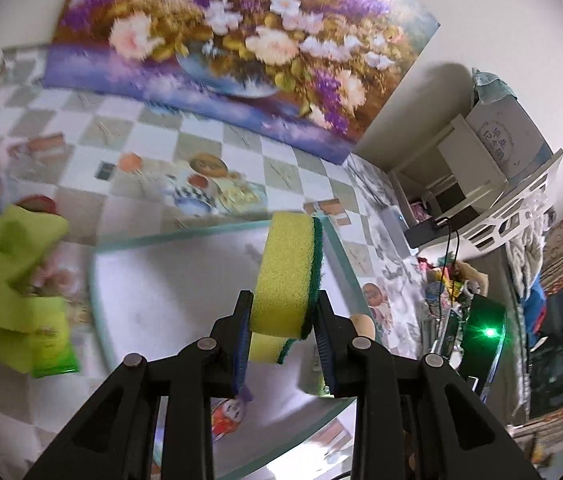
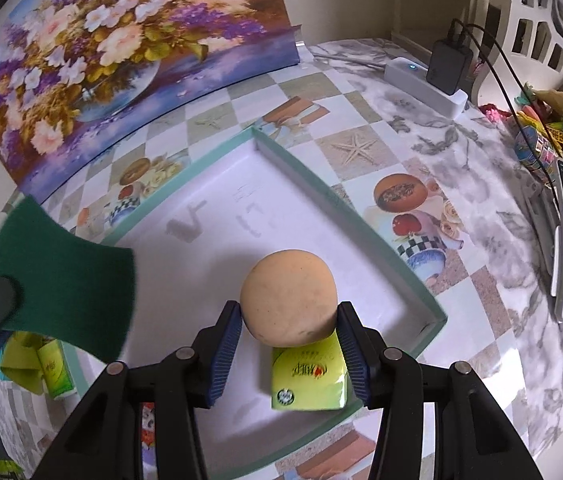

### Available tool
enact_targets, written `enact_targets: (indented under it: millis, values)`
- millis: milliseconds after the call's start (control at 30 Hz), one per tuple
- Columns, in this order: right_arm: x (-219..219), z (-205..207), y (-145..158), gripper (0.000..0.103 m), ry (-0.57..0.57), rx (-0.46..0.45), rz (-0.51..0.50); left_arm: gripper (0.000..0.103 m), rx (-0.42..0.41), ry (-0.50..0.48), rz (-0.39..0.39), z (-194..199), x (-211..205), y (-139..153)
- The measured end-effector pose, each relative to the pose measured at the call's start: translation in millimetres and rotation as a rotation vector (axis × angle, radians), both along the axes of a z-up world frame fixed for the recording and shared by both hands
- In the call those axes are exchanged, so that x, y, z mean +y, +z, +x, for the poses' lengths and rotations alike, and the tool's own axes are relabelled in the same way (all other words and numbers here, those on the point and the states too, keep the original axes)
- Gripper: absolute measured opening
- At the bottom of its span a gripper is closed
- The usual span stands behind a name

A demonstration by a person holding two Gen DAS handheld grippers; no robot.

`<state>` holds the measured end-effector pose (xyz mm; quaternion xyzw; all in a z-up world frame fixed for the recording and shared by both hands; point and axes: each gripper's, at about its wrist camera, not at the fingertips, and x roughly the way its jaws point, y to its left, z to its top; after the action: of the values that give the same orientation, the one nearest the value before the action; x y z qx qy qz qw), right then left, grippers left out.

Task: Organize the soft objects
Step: 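Release the puff into the tray with the right gripper while the left gripper drops the sponge there, then move both open tools back from the tray toward the pile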

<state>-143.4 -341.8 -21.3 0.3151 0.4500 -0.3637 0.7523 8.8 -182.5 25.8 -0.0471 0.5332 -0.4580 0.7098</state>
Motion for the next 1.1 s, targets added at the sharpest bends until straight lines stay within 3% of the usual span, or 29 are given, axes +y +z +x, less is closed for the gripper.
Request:
enact_targets:
  millis: [133, 200, 333, 400, 467, 533, 600, 667, 833, 867, 933, 1100]
  values:
    - [-4.5, 4.0, -0.6, 0.052, 0.006, 0.006, -0.013, 0.034, 0.044, -0.021, 0.034, 7.3, -12.5, -22.2]
    - [-4.0, 6.7, -0.7, 0.054, 0.016, 0.012, -0.018, 0.045, 0.042, 0.003, 0.113, 11.8, -13.3, -34.4]
    - [-1.8, 9.2, 1.8, 0.069, 0.034, 0.018, -0.024, 0.052, 0.048, 0.048, 0.194, 18.6, -4.2, -43.5]
    - [-0.6, 9.2, 4.3, 0.072, 0.039, 0.021, -0.03, 0.068, 0.003, 0.071, 0.227, 19.5, 2.1, -37.7]
    - [1.1, 8.5, 7.4, 0.079, 0.041, 0.031, -0.045, 0.077, -0.062, 0.088, 0.251, 18.2, 7.1, -28.7]
    - [3.6, 8.2, 10.9, 0.088, 0.049, 0.039, -0.057, 0.079, -0.14, 0.104, 0.279, 17.2, 11.7, -18.3]
    - [6.4, 8.2, 13.3, 0.094, 0.057, 0.049, -0.069, 0.091, -0.214, 0.123, 0.303, 17.2, 18.8, -7.5]
    - [10.3, 8.6, 14.7, 0.103, 0.064, 0.062, -0.085, 0.092, -0.276, 0.145, 0.323, 16.8, 24.6, 1.1]
    - [21.1, 8.2, 16.1, 0.103, 0.073, 0.084, -0.105, 0.096, -0.411, 0.201, 0.49, 18.8, 40.1, 7.3]
    - [23.9, 8.0, 16.1, 0.103, 0.076, 0.087, -0.104, 0.096, -0.42, 0.21, 0.541, 20.6, 45.0, 4.9]
    - [30.3, 8.4, 15.5, 0.103, 0.091, 0.083, -0.092, 0.096, -0.402, 0.219, 0.571, 22.2, 53.2, 2.3]
    - [48.5, 9.7, 15.5, 0.103, 0.114, 0.056, -0.053, 0.096, -0.356, 0.24, 0.554, 27.4, 77.3, 8.3]
